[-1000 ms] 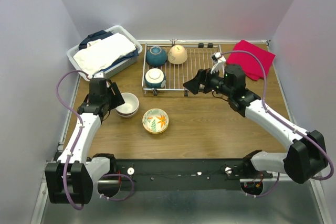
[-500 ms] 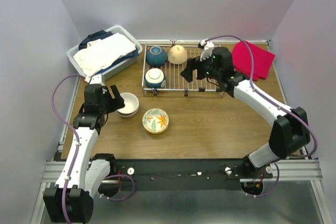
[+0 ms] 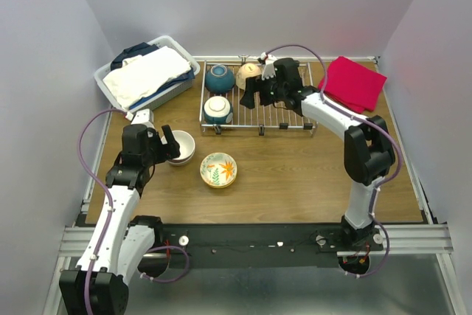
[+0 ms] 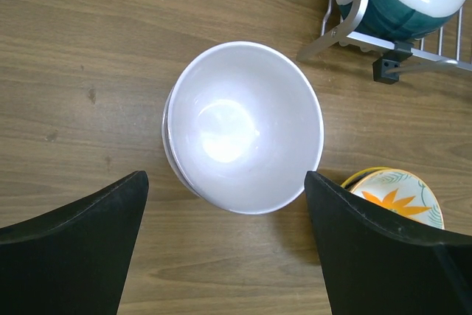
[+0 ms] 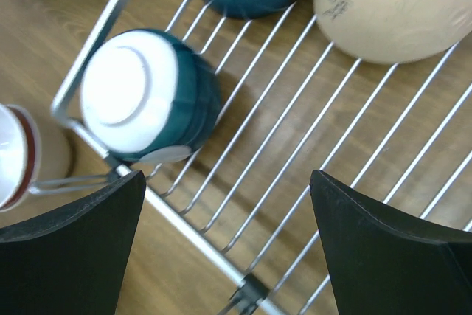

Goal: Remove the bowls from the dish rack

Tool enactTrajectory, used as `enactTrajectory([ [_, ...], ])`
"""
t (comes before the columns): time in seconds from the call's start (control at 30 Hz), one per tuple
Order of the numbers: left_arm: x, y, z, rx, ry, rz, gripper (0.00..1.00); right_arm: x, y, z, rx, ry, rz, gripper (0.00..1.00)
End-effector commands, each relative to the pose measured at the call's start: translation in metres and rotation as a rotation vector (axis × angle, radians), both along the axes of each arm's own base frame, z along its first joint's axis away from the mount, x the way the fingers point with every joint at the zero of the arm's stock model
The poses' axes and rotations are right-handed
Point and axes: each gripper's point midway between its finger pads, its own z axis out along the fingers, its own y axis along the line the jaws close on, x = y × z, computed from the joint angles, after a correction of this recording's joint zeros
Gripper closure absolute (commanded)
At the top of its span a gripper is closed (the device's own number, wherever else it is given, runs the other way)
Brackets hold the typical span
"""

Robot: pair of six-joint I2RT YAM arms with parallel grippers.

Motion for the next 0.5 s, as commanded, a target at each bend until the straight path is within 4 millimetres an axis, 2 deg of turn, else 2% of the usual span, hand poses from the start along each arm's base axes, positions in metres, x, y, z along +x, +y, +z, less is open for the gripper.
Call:
enactTrajectory([
  [0.0,0.005,0.002,0.009,0.033,-0.051,-0.001,0.05,0.042,-0.014,0.008,-0.202,-0.224,0.018,0.00],
  [0.23,0.005,0.005,0.007,0.048,-0.041,0.022,0.05,0.078,-0.036,-0.012,-0.547,-0.459,0.133,0.00],
  [0.33,0.005,0.005,0.006,0.050,-0.036,0.026,0.05,0.087,-0.037,-0.022,-0.631,-0.510,0.179,0.00],
  [0.47,0.004,0.005,0.005,0.048,-0.030,0.025,0.05,0.094,-0.028,-0.026,-0.700,-0.608,0.212,0.00],
])
